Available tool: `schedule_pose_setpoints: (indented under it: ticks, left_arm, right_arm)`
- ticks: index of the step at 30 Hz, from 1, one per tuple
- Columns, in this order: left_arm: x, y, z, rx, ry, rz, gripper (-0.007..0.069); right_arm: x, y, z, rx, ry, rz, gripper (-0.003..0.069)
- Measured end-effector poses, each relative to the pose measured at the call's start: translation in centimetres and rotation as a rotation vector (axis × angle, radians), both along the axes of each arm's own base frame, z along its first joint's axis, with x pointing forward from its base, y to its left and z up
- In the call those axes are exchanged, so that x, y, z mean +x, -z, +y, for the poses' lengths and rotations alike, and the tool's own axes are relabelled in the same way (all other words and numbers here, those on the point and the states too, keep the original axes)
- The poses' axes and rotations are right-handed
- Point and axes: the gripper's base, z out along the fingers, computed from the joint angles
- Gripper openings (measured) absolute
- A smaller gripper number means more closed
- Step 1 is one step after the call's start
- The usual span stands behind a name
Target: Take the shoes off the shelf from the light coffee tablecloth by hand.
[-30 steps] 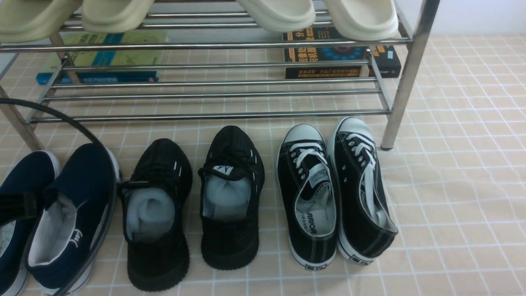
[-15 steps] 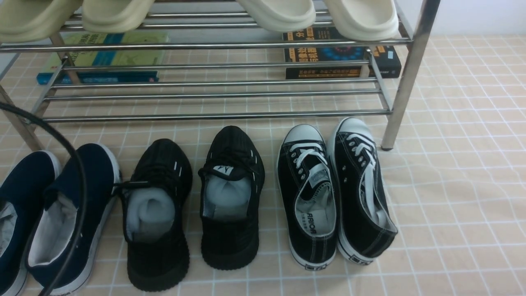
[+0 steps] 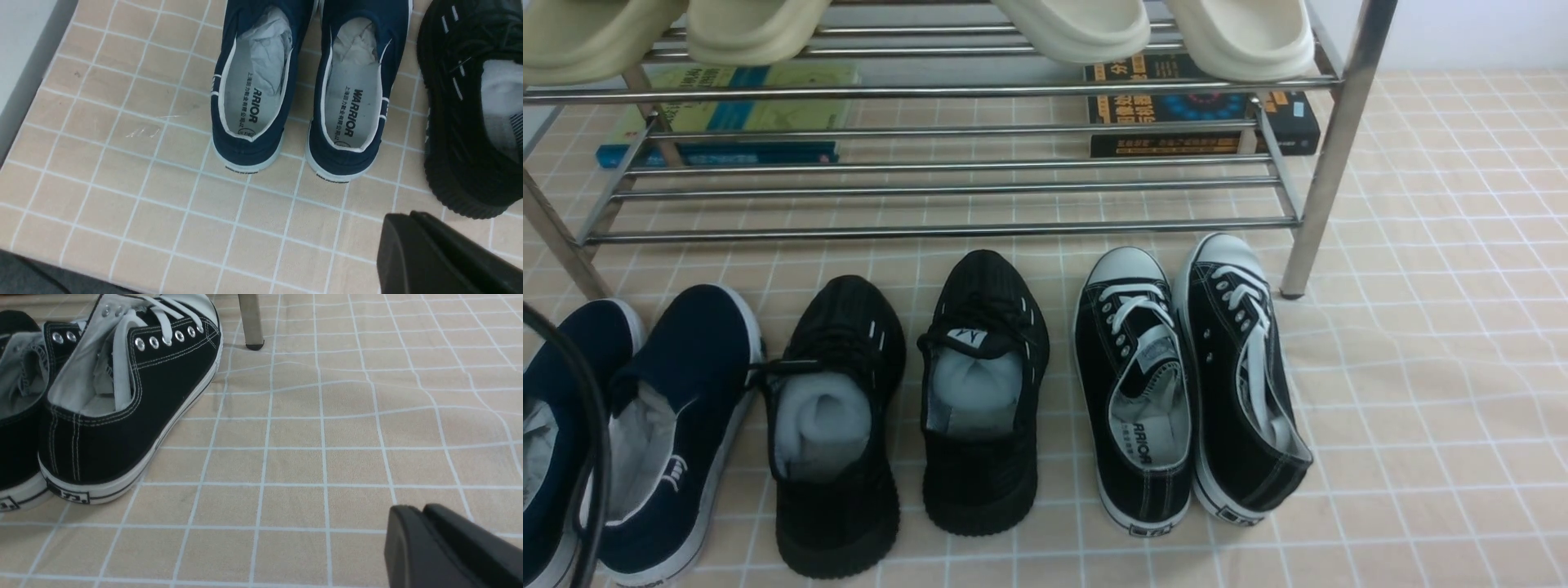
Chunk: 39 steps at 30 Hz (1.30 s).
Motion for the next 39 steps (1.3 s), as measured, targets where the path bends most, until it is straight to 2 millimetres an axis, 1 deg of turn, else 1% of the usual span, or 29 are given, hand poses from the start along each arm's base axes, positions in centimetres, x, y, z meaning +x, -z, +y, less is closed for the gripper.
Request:
schedule_pose_setpoints:
  ticks: [2, 3, 6, 8, 10, 12, 13, 14, 16, 18, 20, 22, 23, 27, 38, 39]
  left_arm:
    - [-0.6, -0.1, 0.1, 0.002, 0.013, -0.021, 0.0001]
    - [-0.6, -0.2, 0.1, 0.002, 0.014, -0.023, 0.0001]
    - [-1.7, -0.3, 0.2, -0.005, 0.045, -0.058, 0.0001]
    - [-2.2, -0.1, 0.1, -0.014, 0.063, -0.066, 0.0001]
    - [-2.5, 0.9, -0.2, -0.042, 0.097, -0.102, 0.0001]
    - [-1.9, 2.2, -0.8, -0.081, 0.143, -0.185, 0.0001]
    - [-1.8, 2.3, -0.8, -0.082, 0.146, -0.195, 0.0001]
    - [-1.1, 3.3, -1.3, -0.117, 0.179, -0.270, 0.0001]
    - [0.0, 4.3, -2.1, -0.178, 0.217, -0.370, 0.0001]
    - [0.3, 4.6, -2.4, -0.208, 0.229, -0.417, 0.0002]
    - [1.1, 5.3, -2.7, -0.239, 0.248, -0.516, 0.0006]
    - [1.2, 5.5, -2.8, -0.242, 0.253, -0.543, 0.0008]
    - [1.4, 5.9, -2.8, -0.243, 0.259, -0.568, 0.0010]
    - [1.6, 6.9, -2.8, -0.208, 0.264, -0.547, 0.0013]
    - [1.6, 7.5, -2.5, -0.129, 0.272, -0.512, 0.0022]
    - [1.6, 7.8, -2.5, -0.128, 0.273, -0.505, 0.0025]
  right_arm:
    - [0.0, 0.0, 0.0, -0.042, -0.012, -0.005, 0.0062]
    - [0.0, 0.0, 0.0, -0.048, -0.013, -0.006, 0.0062]
    - [0.0, 0.0, 0.0, -0.063, -0.018, -0.008, 0.0069]
    - [0.0, 0.0, 0.0, -0.063, -0.018, -0.008, 0.0070]
    - [0.0, 0.0, 0.0, -0.066, -0.019, -0.009, 0.0075]
    - [0.0, 0.0, 0.0, -0.066, -0.019, -0.009, 0.0078]
    - [0.0, 0.0, 0.0, -0.066, -0.019, -0.009, 0.0078]
    - [0.0, 0.0, 0.0, -0.066, -0.019, -0.009, 0.0080]
    - [0.0, 0.0, 0.0, -0.066, -0.019, -0.009, 0.0081]
    - [0.0, 0.0, 0.0, -0.066, -0.019, -0.009, 0.0081]
    - [0.0, 0.0, 0.0, -0.066, -0.019, -0.009, 0.0081]
    - [0.0, 0.0, 0.0, -0.066, -0.019, -0.009, 0.0083]
    - [0.0, 0.0, 0.0, -0.066, -0.019, -0.009, 0.0086]
    - [0.0, 0.0, 0.0, -0.066, -0.019, -0.009, 0.0092]
    - [0.0, 0.0, 0.0, -0.066, -0.019, -0.009, 0.0108]
    - [0.0, 0.0, 0.0, -0.066, -0.019, -0.010, 0.0111]
